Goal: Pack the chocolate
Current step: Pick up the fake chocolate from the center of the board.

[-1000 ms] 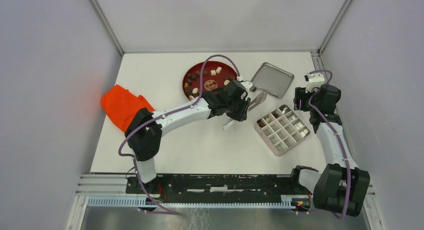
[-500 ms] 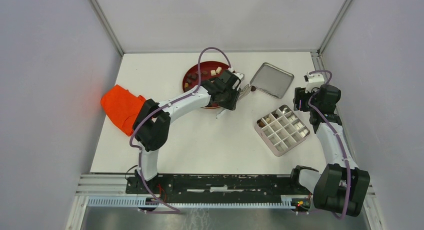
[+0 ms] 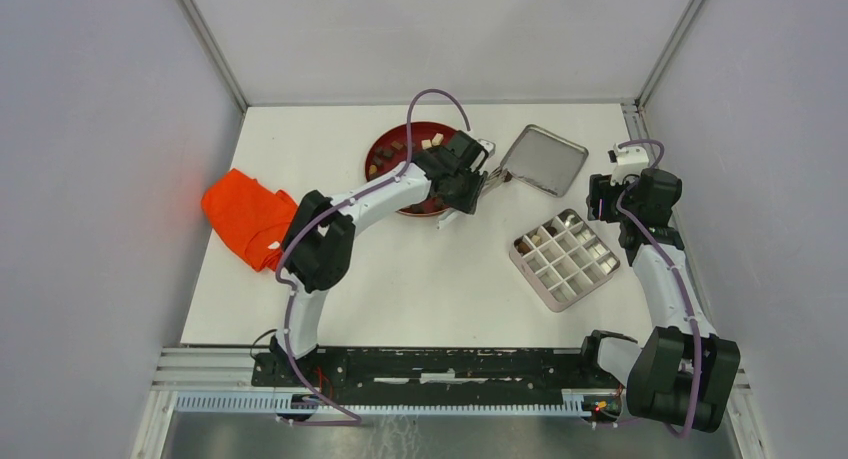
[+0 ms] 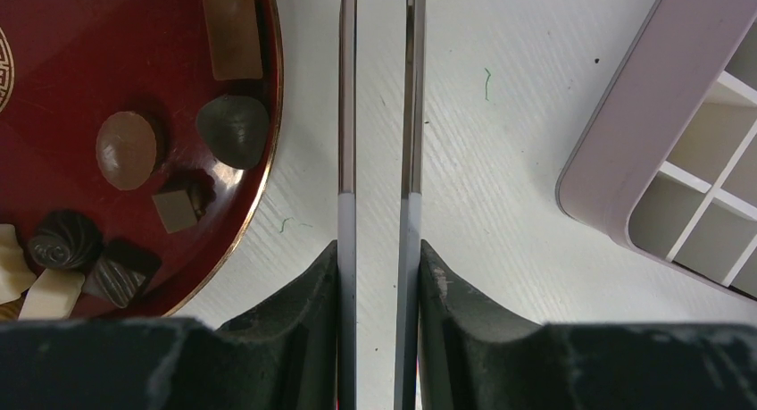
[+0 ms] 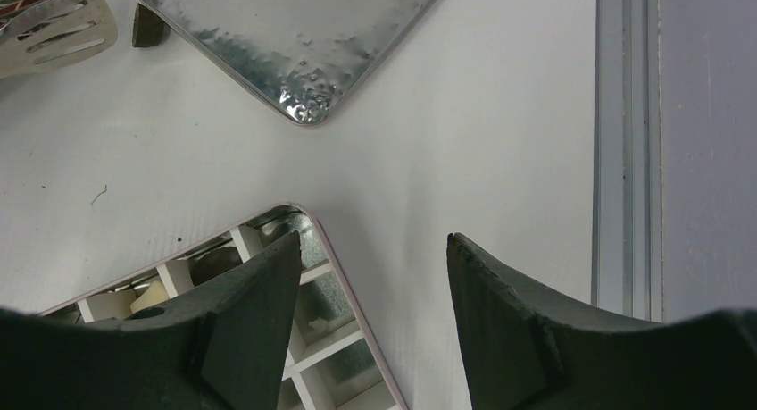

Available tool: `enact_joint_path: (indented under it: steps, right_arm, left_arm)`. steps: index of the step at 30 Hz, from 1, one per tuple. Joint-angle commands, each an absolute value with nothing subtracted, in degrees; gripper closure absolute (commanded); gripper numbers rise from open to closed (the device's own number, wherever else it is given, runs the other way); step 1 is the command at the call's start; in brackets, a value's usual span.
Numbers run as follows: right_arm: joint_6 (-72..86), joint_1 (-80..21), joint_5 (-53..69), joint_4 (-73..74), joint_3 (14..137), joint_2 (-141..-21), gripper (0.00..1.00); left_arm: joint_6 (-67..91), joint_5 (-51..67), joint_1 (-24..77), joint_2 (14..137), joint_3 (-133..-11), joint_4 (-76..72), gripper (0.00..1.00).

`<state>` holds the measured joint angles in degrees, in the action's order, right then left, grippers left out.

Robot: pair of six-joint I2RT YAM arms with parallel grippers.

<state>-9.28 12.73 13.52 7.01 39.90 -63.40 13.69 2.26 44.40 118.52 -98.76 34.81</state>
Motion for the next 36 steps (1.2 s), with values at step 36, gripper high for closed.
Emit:
enact_joint_path:
  steps: [36]
  right_arm:
    - [-9.9,12.4,14.3,6.0,41.8,-63.3,0.33]
  left_arm:
    - [8.7,6.2,42.5,124.0,-108.6,38.7,0.55]
